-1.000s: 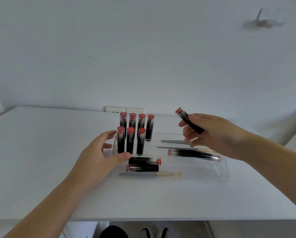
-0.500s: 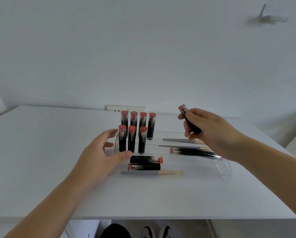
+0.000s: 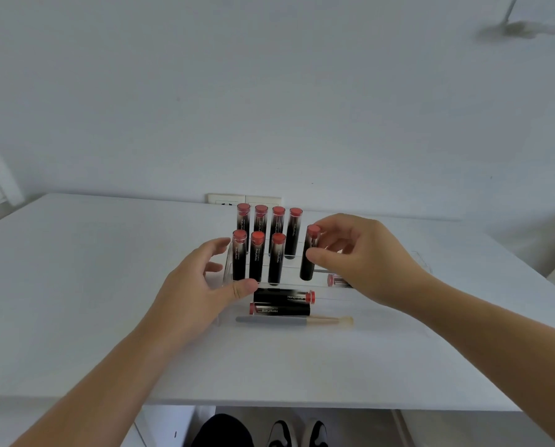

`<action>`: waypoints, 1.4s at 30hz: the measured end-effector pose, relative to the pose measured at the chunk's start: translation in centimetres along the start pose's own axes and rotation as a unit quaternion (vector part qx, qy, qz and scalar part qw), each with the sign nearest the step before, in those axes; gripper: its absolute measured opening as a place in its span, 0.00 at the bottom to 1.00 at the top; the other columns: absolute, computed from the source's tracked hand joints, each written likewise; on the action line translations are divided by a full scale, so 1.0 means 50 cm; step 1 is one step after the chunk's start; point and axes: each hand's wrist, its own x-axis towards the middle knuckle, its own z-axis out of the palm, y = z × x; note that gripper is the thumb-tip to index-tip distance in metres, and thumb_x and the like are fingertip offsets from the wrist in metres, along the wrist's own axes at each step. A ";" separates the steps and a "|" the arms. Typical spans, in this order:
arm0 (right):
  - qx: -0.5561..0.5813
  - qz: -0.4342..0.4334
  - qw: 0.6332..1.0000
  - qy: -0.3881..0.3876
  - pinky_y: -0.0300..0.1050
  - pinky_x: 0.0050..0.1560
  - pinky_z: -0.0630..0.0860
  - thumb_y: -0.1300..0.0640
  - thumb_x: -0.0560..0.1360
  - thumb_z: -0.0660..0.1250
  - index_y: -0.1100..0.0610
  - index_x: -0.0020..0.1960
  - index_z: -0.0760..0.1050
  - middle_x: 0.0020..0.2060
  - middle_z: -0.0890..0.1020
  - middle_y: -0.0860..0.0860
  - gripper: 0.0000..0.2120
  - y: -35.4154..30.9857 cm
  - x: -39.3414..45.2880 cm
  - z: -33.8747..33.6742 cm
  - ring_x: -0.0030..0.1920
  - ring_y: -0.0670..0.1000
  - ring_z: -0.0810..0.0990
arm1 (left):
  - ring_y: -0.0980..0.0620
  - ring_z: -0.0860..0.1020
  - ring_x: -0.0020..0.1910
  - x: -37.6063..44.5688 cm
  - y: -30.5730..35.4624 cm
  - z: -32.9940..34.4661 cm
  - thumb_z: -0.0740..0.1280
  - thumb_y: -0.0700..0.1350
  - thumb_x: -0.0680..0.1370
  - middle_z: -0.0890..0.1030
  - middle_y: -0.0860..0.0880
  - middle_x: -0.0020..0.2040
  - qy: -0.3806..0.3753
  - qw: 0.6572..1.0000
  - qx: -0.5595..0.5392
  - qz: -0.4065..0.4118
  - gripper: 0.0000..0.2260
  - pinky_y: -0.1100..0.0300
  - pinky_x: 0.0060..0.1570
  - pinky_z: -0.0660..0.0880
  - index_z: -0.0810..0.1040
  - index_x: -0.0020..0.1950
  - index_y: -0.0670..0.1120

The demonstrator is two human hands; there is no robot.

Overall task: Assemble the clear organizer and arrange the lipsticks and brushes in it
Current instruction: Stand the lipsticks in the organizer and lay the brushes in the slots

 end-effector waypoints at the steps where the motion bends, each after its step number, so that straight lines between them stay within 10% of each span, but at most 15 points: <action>1: -0.009 -0.004 1.000 0.001 0.38 0.33 0.78 0.55 0.73 0.75 0.46 0.49 0.81 0.37 0.85 0.43 0.07 0.000 0.001 0.006 0.30 0.39 0.78 | 0.59 0.76 0.62 0.000 0.000 0.000 0.71 0.70 0.63 0.73 0.63 0.70 -0.001 1.000 -0.003 -0.001 0.44 0.57 0.59 0.72 0.68 0.76 0.58; 42: -0.032 -0.021 0.999 0.020 0.25 0.35 0.69 0.54 0.70 0.77 0.44 0.45 0.82 0.35 0.81 0.32 0.08 0.014 0.016 0.048 0.32 0.36 0.76 | 0.62 0.75 0.62 -0.001 -0.003 0.000 0.71 0.69 0.64 0.73 0.64 0.70 0.000 1.000 -0.001 0.002 0.42 0.60 0.58 0.71 0.67 0.76 0.58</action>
